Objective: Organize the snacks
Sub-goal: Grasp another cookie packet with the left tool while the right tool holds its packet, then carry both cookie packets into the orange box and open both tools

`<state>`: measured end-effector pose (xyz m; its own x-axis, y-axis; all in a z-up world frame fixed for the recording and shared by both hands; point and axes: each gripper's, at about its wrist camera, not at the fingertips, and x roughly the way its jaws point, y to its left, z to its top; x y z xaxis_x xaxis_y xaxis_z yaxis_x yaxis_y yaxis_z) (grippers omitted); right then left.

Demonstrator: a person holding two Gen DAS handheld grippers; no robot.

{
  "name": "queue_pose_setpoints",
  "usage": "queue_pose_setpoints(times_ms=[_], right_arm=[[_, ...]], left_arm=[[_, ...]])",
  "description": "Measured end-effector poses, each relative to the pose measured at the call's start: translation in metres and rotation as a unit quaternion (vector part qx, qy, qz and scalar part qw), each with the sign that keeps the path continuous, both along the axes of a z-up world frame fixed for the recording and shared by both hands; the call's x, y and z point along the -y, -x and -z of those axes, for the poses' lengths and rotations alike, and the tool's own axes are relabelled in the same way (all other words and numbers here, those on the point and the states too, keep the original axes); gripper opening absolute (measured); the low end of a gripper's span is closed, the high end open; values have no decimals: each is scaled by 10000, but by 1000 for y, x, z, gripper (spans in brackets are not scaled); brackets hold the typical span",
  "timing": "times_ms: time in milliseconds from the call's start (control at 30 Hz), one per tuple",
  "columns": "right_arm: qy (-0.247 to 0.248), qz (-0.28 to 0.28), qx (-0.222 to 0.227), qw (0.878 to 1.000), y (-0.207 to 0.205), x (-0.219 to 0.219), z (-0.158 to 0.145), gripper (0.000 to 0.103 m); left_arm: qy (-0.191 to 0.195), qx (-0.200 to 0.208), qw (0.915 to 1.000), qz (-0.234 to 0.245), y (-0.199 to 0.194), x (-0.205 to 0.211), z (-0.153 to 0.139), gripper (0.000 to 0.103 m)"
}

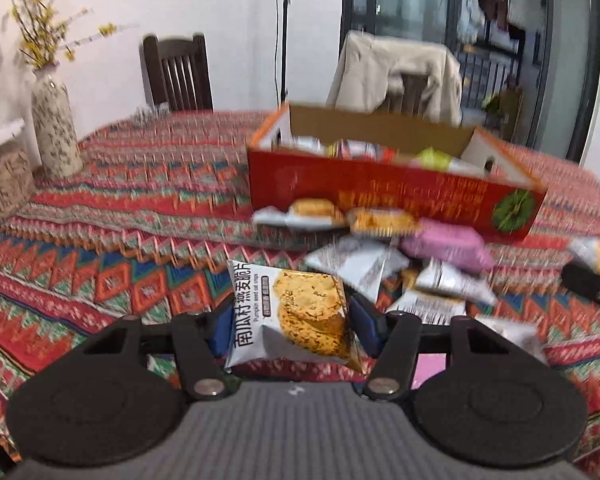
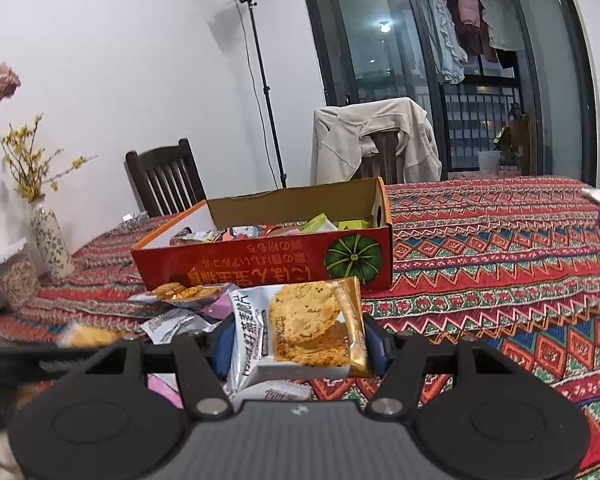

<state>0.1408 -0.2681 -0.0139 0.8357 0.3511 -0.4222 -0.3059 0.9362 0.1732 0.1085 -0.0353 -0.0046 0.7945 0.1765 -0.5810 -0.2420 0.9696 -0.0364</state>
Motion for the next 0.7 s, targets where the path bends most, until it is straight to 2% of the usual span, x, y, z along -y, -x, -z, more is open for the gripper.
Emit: queue_pose_setpoints(times_ms=[200,300,700], right_arm=[[127,81,136,9998,-9,-4,-14,62],[92,167,260,9995,-15,-6,-22,62],[177,187,382,9989,-43,-21,-45,62]], left_arm=[[8,589,9982,70,4,-8,-30,60],[-119,813,9965,154,0,-8,-40,60],[-126,1085,9925,543,-28,-7,-58,60]])
